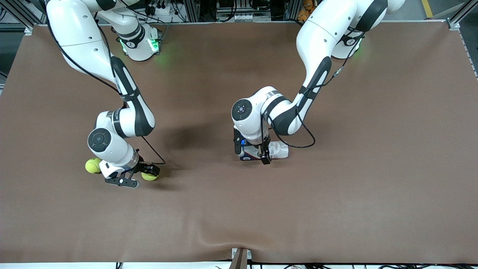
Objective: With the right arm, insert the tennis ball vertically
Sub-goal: 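Grasp a tennis ball with the right gripper while the left gripper holds the can, then lift the ball with the right gripper while the left gripper raises the can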
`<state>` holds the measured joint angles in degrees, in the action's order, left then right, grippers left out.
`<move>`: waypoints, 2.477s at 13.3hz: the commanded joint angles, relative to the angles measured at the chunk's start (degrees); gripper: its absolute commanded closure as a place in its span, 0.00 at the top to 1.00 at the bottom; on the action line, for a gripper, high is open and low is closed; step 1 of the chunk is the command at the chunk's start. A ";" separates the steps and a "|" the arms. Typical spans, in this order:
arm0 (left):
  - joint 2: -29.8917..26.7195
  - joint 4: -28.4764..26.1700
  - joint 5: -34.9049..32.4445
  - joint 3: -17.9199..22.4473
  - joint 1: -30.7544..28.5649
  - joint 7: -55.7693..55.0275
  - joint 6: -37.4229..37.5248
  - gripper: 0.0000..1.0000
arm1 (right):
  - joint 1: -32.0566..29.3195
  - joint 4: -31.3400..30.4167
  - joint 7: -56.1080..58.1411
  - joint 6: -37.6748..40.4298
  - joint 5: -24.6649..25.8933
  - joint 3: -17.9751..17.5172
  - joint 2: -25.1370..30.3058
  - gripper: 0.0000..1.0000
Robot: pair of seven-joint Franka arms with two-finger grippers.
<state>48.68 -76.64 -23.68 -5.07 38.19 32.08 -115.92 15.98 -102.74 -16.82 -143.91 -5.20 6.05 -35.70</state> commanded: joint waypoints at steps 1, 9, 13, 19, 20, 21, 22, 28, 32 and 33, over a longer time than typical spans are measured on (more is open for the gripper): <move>1.59 1.59 -2.95 0.24 0.57 0.88 -0.09 1.00 | 0.19 0.96 -1.11 0.21 1.24 -0.07 -0.69 1.00; 3.35 1.58 -4.89 0.68 0.31 0.97 0.26 1.00 | 0.28 2.01 -1.11 -0.05 1.16 -0.07 -2.01 1.00; 4.06 1.50 -4.89 0.68 0.22 0.45 0.17 1.00 | 0.36 3.42 -3.30 -0.05 1.42 -0.07 -3.24 1.00; 5.11 1.58 -4.89 0.68 0.13 -0.17 -0.18 0.95 | 0.45 3.42 -3.22 -0.05 2.55 0.02 -2.98 0.00; 5.20 1.58 -4.89 0.68 0.13 -0.17 -0.18 0.95 | 0.19 3.59 -3.22 0.03 3.08 0.02 -2.80 0.00; 5.20 1.58 -4.89 0.68 0.13 -0.26 -0.18 0.95 | -0.16 3.86 -3.04 0.21 3.18 0.02 -2.71 0.00; 5.11 1.67 -4.89 0.68 0.13 -0.26 -0.18 0.90 | 0.01 3.77 -2.95 0.38 3.18 0.02 -2.54 0.00; 4.85 1.67 -4.80 0.68 0.31 -2.45 -0.18 0.86 | -0.07 3.77 -2.69 5.91 3.27 0.45 1.93 0.00; 3.53 1.76 -4.27 0.42 0.39 -2.90 -0.18 0.86 | -0.07 3.77 -2.69 11.18 3.88 1.07 7.03 0.00; 3.44 1.76 -4.27 0.15 0.39 -2.98 -0.18 0.85 | -0.25 3.77 -2.69 13.46 4.92 1.07 8.70 0.00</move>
<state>52.04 -75.89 -27.49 -4.72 38.26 30.07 -116.01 16.11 -97.81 -18.69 -133.92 -2.42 7.23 -31.15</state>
